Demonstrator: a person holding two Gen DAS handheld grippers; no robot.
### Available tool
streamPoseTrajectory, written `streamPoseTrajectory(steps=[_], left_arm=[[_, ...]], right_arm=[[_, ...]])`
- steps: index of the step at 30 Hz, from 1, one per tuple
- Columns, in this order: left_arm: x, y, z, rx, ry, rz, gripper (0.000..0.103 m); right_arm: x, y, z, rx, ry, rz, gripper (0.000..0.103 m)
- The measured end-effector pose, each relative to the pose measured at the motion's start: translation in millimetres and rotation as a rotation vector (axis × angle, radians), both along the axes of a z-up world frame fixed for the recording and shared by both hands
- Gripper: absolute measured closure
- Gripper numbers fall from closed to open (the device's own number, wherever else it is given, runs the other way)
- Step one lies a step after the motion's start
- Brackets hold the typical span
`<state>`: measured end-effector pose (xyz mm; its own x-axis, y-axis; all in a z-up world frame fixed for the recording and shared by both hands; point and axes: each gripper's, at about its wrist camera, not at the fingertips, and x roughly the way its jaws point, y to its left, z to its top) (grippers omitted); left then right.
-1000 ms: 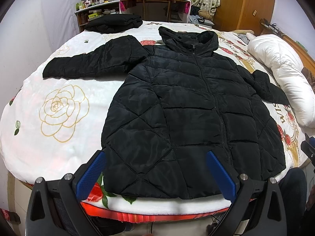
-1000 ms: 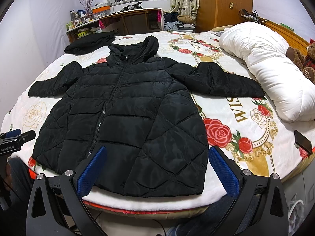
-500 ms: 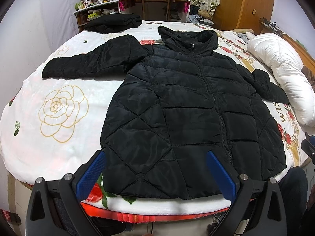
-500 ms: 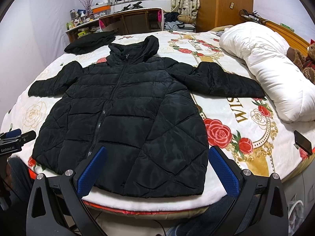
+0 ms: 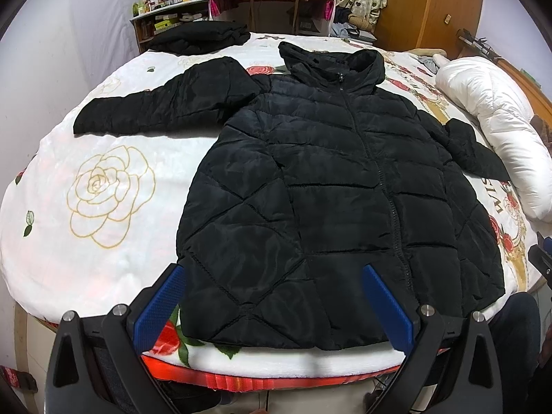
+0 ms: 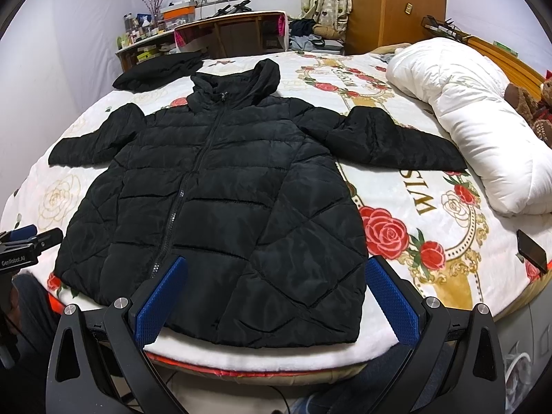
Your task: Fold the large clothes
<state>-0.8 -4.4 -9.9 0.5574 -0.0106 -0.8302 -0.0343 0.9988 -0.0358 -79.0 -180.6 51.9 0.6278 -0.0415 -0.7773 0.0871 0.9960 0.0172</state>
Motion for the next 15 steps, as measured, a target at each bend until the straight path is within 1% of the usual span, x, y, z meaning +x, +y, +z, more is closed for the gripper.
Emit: streamPoseTrajectory(steps=[10, 12, 15], left_arm=[[12, 6, -10, 0.016, 0.008, 0.011, 0.001], [18, 9, -12, 0.009, 0.008, 0.015, 0.001], [31, 19, -17, -0.025, 0.015, 0.029, 0.001]], right_arm=[[15, 1, -8, -0.006, 0.012, 0.024, 0.000], [21, 2, -9, -0.007, 0.010, 0.030, 0.000], [34, 6, -13, -0.006, 0.015, 0.056, 0.000]])
